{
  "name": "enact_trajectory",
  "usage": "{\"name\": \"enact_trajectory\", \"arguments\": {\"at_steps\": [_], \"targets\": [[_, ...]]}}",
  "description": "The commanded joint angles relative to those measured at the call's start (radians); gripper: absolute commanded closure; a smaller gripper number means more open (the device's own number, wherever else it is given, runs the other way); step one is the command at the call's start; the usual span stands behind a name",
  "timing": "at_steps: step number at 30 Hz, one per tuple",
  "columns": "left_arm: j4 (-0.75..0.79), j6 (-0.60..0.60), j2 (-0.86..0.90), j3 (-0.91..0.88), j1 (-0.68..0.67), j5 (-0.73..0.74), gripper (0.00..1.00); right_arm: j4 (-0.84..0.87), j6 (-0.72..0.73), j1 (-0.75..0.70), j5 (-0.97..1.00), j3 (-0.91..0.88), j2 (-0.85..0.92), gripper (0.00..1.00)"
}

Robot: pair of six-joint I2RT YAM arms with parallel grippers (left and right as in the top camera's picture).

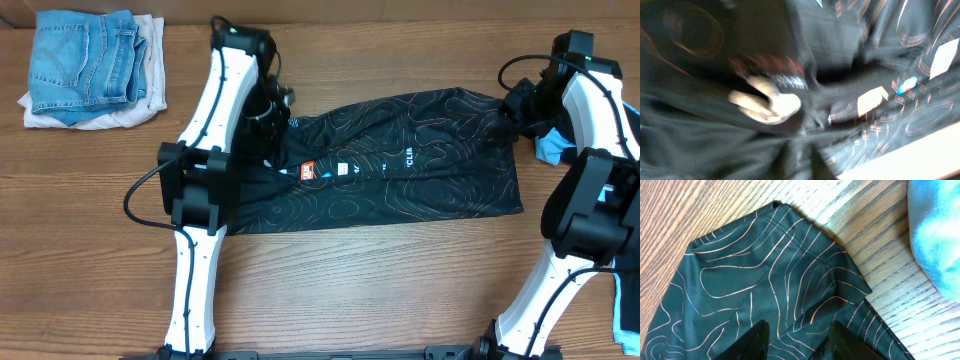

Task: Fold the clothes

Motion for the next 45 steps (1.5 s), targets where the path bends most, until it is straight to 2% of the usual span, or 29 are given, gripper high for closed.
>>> {"name": "enact_trajectory", "arguments": {"at_steps": [1, 3, 4, 10, 14, 18, 20, 22, 23, 24, 26, 28, 32, 38, 45], "targets": [[0.066, -0.006, 0.004, 0.068, 0.021, -0.012, 0.56, 0.006, 0.001, 0.001, -0.009, 0.009, -0.042, 0.57], [0.107, -0.006, 0.005, 0.068, 0.027, -0.011, 0.42, 0.006, 0.001, 0.001, -0.009, 0.009, -0.042, 0.57], [0.12, -0.006, 0.005, 0.066, 0.028, -0.005, 0.39, 0.005, 0.001, 0.001, -0.009, 0.009, -0.042, 0.57], [0.163, 0.01, 0.005, 0.064, 0.026, 0.007, 0.37, 0.008, 0.001, 0.001, -0.009, 0.009, -0.042, 0.57], [0.168, 0.008, 0.011, 0.064, 0.026, 0.008, 0.53, 0.007, 0.001, 0.001, -0.01, 0.009, -0.042, 0.57], [0.158, -0.003, 0.025, 0.058, 0.026, 0.008, 0.53, 0.007, 0.001, 0.001, -0.01, 0.009, -0.042, 0.57], [0.151, -0.003, 0.031, 0.056, 0.026, 0.007, 0.63, 0.007, 0.001, 0.001, -0.01, 0.009, -0.042, 0.57], [0.145, -0.003, 0.034, 0.055, 0.026, 0.007, 0.83, 0.007, 0.001, 0.001, -0.01, 0.009, -0.042, 0.57], [0.141, -0.003, 0.034, 0.055, 0.026, 0.007, 0.89, 0.006, 0.001, 0.001, -0.01, 0.009, -0.042, 0.57], [0.137, -0.003, 0.034, 0.055, 0.026, 0.007, 0.92, 0.004, 0.001, 0.001, -0.01, 0.009, -0.042, 0.57], [0.127, -0.003, 0.034, 0.055, 0.026, 0.006, 0.91, 0.002, 0.001, 0.001, -0.01, 0.009, -0.042, 0.57], [0.122, -0.003, 0.035, 0.055, 0.029, 0.005, 0.96, -0.001, 0.001, 0.001, -0.01, 0.009, -0.042, 0.57], [0.101, -0.002, 0.035, 0.055, 0.035, -0.002, 0.96, -0.002, 0.001, 0.001, -0.009, 0.009, -0.042, 0.57], [-0.023, -0.102, 0.028, 0.058, 0.064, -0.198, 0.96, -0.002, 0.001, 0.001, -0.009, 0.009, -0.042, 0.57], [-0.023, -0.166, 0.026, 0.058, 0.135, -0.256, 0.96, -0.007, 0.0, 0.001, -0.009, 0.009, -0.042, 0.57]]}}
